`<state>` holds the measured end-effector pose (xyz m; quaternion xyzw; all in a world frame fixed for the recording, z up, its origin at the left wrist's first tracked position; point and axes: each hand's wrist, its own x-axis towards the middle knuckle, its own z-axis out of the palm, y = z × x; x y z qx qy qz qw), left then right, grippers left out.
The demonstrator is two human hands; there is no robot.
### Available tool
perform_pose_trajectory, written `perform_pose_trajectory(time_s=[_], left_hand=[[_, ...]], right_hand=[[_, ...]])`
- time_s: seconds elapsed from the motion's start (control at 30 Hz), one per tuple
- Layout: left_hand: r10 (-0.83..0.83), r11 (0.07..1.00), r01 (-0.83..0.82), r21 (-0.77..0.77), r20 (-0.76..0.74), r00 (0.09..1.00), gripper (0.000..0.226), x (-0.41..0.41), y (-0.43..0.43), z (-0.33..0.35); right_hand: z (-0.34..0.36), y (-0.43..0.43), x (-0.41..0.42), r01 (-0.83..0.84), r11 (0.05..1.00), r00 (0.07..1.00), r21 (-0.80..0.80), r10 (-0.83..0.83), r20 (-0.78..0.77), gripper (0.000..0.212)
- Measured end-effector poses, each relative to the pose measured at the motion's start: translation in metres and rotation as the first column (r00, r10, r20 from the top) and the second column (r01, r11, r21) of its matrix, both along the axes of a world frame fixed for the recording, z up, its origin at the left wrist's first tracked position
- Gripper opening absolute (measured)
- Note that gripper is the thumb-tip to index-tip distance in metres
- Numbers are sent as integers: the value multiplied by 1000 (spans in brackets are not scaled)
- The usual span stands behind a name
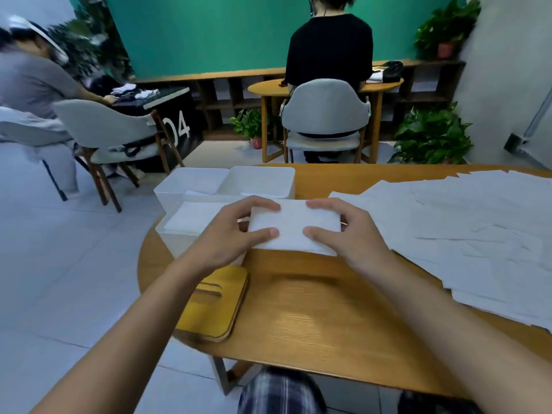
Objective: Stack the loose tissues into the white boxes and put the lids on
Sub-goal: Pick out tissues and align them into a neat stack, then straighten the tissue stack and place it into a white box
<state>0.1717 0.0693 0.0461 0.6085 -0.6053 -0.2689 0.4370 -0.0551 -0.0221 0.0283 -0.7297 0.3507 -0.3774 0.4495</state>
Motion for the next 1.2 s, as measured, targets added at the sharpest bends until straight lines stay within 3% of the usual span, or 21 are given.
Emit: perform_pose_trajectory(time_s=[0.2,0.3,0.43,0.5,0.67,0.9,1.0,1.13,1.2], left_hand=[[223,973,-217,-77,83,971,28,73,25,15],[273,961,-267,-66,109,956,28,107,29,19],[323,943,-332,-2,234,917,31,141,28,17],[312,941,-338,27,323,894,29,150,26,14],[248,950,-308,49,480,841,30,159,19,6],[208,960,-279,28,594,777,32,169,14,7],[80,984,-161,70,639,765,33,170,13,11],[-16,973,-142,183,663,748,38,174,8,13],[-20,965,-163,205,678,735,39,175,5,15]], right_hand=[[21,6,71,-106,984,990,141,92,105,46],[24,4,106,-110,985,994,133,107,32,47],[21,0,142,-118,993,981,-3,116,-153,49],[19,-2,150,-129,987,959,-94,99,-266,50],[15,-9,155,-183,972,892,-145,102,-440,52],[11,-11,159,-253,948,836,-190,116,-536,52],[13,-10,160,-264,945,813,-191,111,-572,53],[18,-7,159,-259,880,786,-398,-47,-617,53],[20,-5,161,-286,874,765,-393,-39,-643,52]])
